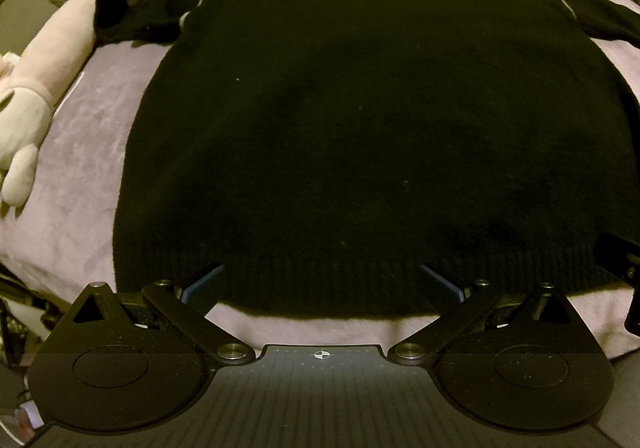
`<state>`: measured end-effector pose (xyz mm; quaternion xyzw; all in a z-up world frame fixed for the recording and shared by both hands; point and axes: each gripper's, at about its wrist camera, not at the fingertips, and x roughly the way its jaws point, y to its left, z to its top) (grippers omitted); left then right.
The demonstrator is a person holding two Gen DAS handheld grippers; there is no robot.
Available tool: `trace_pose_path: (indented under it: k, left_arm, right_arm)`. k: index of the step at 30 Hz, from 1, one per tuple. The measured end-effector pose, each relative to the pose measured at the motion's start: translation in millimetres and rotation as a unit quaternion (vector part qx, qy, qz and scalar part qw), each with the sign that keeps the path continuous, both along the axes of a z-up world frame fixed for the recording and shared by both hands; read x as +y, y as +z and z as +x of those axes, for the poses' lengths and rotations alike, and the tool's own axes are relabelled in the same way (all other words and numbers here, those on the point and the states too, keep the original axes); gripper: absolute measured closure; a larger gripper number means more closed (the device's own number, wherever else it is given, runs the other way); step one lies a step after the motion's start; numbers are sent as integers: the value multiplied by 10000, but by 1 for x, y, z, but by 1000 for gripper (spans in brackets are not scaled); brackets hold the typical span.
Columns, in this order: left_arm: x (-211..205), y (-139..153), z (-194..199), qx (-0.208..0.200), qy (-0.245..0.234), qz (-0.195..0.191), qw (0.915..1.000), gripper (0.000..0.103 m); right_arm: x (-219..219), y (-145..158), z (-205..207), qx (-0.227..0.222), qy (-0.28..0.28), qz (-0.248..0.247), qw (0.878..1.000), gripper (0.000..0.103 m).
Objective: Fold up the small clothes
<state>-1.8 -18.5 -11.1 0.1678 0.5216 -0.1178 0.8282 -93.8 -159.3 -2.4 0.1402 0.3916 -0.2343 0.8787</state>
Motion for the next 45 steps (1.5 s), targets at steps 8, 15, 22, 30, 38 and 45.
trace_pose_path:
  k: [8,15,22,30,38,45]
  left_arm:
    - [-3,-1,-2,52,-8,-26,10000,0]
    - [-5,-3,-2,105,-30,-17,9999,0]
    - [-6,-5,-3,134,-39,-14,9999,0]
    - [-8,-8,-1,195,-14,-51,9998,0]
    - [-10,-9,-2,215,0,-34,9998,0]
    - [-11,-10,-2,239,10,-27,9997,0]
  right_arm:
    - [-2,-2,-3,-6,-22,55,10000,4]
    - [-4,-4,-3,-9,-52,100,9999,4]
    - [-6,-6,-5,-20,-59,153,9999,4]
    - [-12,-8,-6,-54,-65,235,9997,4]
    - [-15,-10,-6,-63,-74,332,9994,4]
    - [-17,-12,-5,-74,-34,398,9992,4]
